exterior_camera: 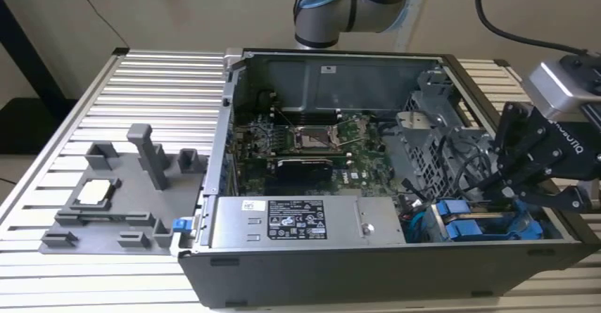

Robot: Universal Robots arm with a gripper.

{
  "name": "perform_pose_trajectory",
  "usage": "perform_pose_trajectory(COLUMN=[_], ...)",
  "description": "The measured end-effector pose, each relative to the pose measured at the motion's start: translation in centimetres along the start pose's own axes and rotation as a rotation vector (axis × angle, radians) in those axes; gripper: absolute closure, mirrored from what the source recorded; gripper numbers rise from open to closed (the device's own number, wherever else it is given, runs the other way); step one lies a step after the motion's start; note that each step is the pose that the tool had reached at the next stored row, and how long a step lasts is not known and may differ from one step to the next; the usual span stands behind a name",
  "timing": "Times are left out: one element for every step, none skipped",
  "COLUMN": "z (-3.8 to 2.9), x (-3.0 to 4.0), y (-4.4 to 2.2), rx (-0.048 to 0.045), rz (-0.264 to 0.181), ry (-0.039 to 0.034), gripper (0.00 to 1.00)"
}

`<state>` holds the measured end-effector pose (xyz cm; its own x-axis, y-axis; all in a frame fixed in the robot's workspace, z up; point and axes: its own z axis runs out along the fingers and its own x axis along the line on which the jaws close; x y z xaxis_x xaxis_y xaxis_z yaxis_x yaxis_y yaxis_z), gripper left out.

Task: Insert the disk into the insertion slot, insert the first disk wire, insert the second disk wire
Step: 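Insert the second disk wire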

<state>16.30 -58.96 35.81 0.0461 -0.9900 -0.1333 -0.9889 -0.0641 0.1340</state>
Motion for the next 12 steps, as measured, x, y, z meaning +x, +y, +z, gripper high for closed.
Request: perform_pose_trajectory(z=[0.12, 0.24, 0.33, 0.42, 0.52, 0.62, 0.74, 0.82, 0.88, 0.97, 1.07, 1.18], x=[0.01, 0.03, 0.04, 0.05, 0.07, 0.08, 0.1, 0.11, 0.13, 0.13, 0.14, 0.15], y=[-0.02, -0.03, -0.04, -0.05, -0.06, -0.08, -0.1, -0.11, -0.11, -0.13, -0.14, -0.16], rx=[0.0022, 0.0045, 0.0072, 0.0109, 0.0144, 0.0172, 0.0185, 0.0198, 0.021, 0.0218, 0.0224, 0.0231], rz=[0.0, -0.001, -0.001, -0.002, -0.002, -0.003, -0.003, -0.004, -0.005, -0.006, -0.006, -0.007], ry=[-0.0001, -0.0013, -0.0021, -0.0026, -0.0033, -0.0044, -0.0065, -0.0097, -0.015, -0.0208, -0.0258, -0.0301], gripper=[0.84, 0.84, 0.84, 0.84, 0.84, 0.84, 0.84, 0.84, 0.84, 0.84, 0.84, 0.84])
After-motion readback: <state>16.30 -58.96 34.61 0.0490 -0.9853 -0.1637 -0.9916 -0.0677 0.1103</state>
